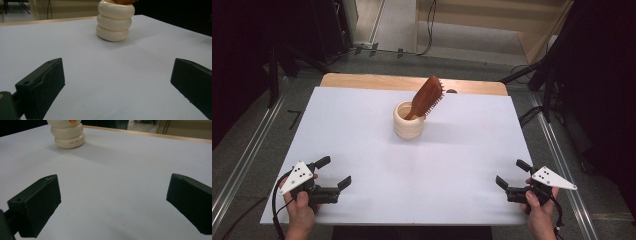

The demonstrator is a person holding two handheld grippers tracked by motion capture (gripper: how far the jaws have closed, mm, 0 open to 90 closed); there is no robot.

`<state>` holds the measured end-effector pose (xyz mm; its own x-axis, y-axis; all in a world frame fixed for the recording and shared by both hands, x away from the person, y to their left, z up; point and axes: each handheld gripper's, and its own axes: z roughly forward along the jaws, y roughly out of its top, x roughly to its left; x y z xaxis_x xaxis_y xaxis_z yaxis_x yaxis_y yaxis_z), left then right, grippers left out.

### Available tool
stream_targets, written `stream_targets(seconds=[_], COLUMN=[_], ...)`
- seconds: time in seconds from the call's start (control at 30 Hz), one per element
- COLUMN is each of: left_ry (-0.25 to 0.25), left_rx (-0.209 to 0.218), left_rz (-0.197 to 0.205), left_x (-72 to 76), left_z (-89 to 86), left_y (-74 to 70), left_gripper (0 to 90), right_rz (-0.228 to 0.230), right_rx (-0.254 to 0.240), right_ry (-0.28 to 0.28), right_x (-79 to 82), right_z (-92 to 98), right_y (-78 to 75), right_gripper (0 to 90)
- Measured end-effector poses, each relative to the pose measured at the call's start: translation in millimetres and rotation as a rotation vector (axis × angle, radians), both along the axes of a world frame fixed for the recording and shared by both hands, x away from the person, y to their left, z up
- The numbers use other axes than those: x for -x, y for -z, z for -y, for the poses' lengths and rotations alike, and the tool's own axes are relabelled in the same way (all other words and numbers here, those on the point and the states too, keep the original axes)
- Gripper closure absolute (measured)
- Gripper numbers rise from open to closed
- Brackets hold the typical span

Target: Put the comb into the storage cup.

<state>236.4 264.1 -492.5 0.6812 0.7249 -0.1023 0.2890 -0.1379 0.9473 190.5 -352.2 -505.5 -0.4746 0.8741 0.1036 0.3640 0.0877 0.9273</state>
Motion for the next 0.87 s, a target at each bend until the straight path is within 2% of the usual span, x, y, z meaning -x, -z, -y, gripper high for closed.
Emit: stream_targets(seconds=[0.47,0.57,0.87], left_ry=[0.000,0.001,0.009], left_rx=[0.005,0.005,0.004], left_rz=[0.004,0.003,0.008], left_x=[-0.1,0.0,-0.4], left_z=[-0.8,-0.1,0.2], left_y=[-0.1,0.5,1.3], left_gripper=[0.0,0.0,0.0], right_rz=[-0.002,-0.006,-0.002], right_rx=[0.030,0.021,0.025], right_ry=[0.030,0.034,0.021], right_x=[13.2,13.6,12.0], right_z=[16.4,18.5,15.5], right_y=[7.0,10.4,14.7], right_gripper=[0.0,0.0,0.0])
